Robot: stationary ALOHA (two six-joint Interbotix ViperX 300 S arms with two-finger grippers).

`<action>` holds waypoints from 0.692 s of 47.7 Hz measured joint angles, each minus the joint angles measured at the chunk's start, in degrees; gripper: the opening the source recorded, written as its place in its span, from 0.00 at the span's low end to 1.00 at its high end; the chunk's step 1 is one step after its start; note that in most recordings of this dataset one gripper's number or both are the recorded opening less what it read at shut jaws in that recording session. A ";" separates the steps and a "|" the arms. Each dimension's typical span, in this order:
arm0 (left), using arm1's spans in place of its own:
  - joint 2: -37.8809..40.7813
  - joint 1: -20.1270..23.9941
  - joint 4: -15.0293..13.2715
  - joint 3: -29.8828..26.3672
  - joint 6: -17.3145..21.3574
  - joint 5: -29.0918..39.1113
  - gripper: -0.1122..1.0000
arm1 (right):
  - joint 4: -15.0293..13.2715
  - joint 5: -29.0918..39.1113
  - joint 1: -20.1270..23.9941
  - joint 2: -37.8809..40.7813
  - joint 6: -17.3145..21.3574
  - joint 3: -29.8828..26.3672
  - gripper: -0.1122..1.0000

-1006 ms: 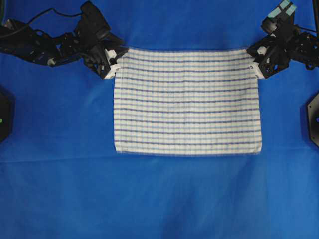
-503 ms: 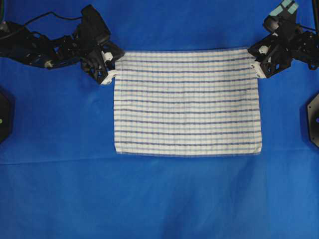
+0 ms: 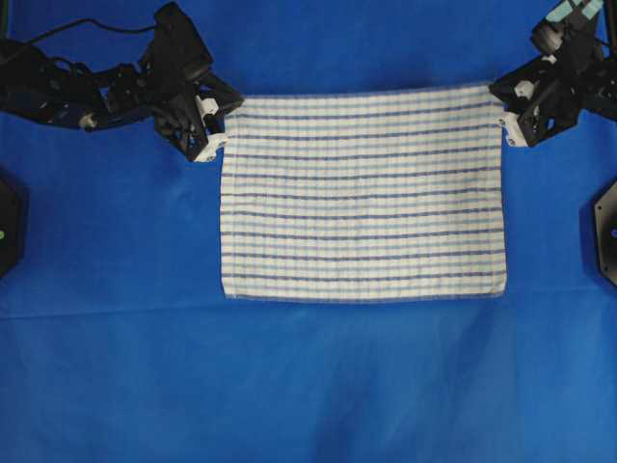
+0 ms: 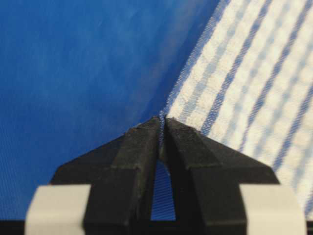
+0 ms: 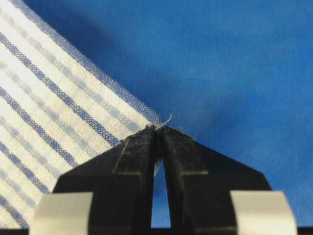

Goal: Fold the blue towel.
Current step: 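Pull both held corners toward the bottom edge, folding the towel in half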

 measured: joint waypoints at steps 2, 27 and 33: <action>-0.97 -0.44 0.00 -0.09 0.00 0.70 0.13 | 0.00 0.26 0.44 -0.62 0.35 0.26 0.16; -7.38 -15.73 0.00 2.11 -4.04 6.06 0.13 | 0.09 15.21 18.02 -18.81 14.33 4.48 0.16; -8.61 -19.60 0.00 2.81 -7.38 7.56 0.13 | 0.09 18.11 23.99 -23.12 17.40 4.92 0.16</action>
